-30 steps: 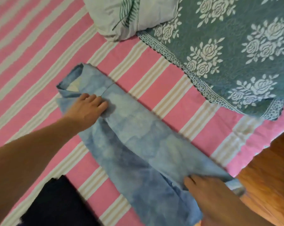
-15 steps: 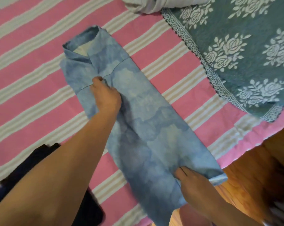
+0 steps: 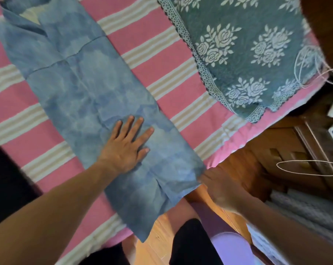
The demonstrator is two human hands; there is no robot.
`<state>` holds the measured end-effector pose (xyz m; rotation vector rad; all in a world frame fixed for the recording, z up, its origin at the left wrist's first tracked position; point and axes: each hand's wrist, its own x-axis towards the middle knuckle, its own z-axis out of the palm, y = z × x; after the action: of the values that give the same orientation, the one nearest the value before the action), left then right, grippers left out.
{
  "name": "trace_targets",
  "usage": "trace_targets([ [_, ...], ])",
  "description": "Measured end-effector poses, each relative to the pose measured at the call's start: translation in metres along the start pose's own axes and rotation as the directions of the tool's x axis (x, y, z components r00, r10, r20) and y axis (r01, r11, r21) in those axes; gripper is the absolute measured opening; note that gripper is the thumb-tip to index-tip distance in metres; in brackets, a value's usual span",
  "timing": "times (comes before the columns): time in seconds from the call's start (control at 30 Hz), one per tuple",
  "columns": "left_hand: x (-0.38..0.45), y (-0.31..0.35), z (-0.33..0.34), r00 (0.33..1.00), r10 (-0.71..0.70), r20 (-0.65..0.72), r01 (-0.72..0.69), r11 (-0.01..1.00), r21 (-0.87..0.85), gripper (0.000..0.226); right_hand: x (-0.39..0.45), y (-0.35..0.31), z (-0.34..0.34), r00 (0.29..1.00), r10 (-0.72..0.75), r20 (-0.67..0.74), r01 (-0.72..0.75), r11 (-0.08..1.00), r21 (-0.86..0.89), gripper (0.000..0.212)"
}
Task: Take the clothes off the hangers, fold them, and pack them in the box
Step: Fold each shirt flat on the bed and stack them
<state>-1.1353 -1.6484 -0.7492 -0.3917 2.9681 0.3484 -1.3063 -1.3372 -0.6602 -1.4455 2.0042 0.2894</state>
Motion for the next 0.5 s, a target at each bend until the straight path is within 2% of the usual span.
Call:
trace_targets([
  [0.07, -0.001, -0.002, 0.000, 0.999, 0.001, 0.036, -0.001, 1.000, -0.007, 0.066, 0.005, 0.006, 0.003, 0.998, 0.033, -0.060, -0.030, 0.998, 0.053, 0.050],
  [0.2, 0.000, 0.006, -0.008, 0.991, -0.088, 0.097, 0.087, 0.996, 0.006, 0.066, 0.008, 0.018, 0.017, 0.985, 0.072, -0.158, -0.042, 0.981, 0.190, 0.025],
  [0.27, -0.012, 0.033, -0.019, 0.955, -0.292, 0.057, 0.296, 0.950, -0.098, 0.065, 0.004, 0.025, 0.016, 0.982, 0.044, -0.182, -0.006, 0.979, 0.202, 0.014],
  [0.3, -0.024, 0.050, -0.027, 0.899, -0.437, 0.026, 0.433, 0.878, -0.202, 0.064, 0.002, 0.026, 0.013, 0.985, 0.024, -0.172, 0.015, 0.975, 0.224, 0.015],
  [0.33, -0.041, 0.069, -0.033, 0.811, -0.584, 0.000, 0.553, 0.768, -0.323, 0.062, 0.000, 0.029, 0.012, 0.986, 0.000, -0.168, 0.038, 0.973, 0.226, 0.014],
  [0.4, -0.087, 0.109, -0.034, 0.534, -0.843, 0.062, 0.728, 0.421, -0.541, 0.061, -0.007, 0.032, 0.010, 0.985, -0.034, -0.168, 0.071, 0.973, 0.219, 0.007],
  [0.43, -0.111, 0.128, -0.031, 0.359, -0.920, 0.155, 0.761, 0.192, -0.619, 0.064, -0.011, 0.034, 0.009, 0.987, -0.038, -0.154, 0.077, 0.963, 0.257, 0.009],
  [0.47, -0.132, 0.146, -0.028, 0.190, -0.943, 0.274, 0.738, -0.047, -0.673, 0.069, -0.017, 0.034, 0.007, 0.990, -0.022, -0.137, 0.065, 0.947, 0.313, 0.012],
  [0.5, -0.148, 0.162, -0.025, 0.053, -0.914, 0.403, 0.669, -0.267, -0.694, 0.073, -0.022, 0.032, 0.003, 0.991, 0.003, -0.135, 0.045, 0.935, 0.353, 0.014],
])
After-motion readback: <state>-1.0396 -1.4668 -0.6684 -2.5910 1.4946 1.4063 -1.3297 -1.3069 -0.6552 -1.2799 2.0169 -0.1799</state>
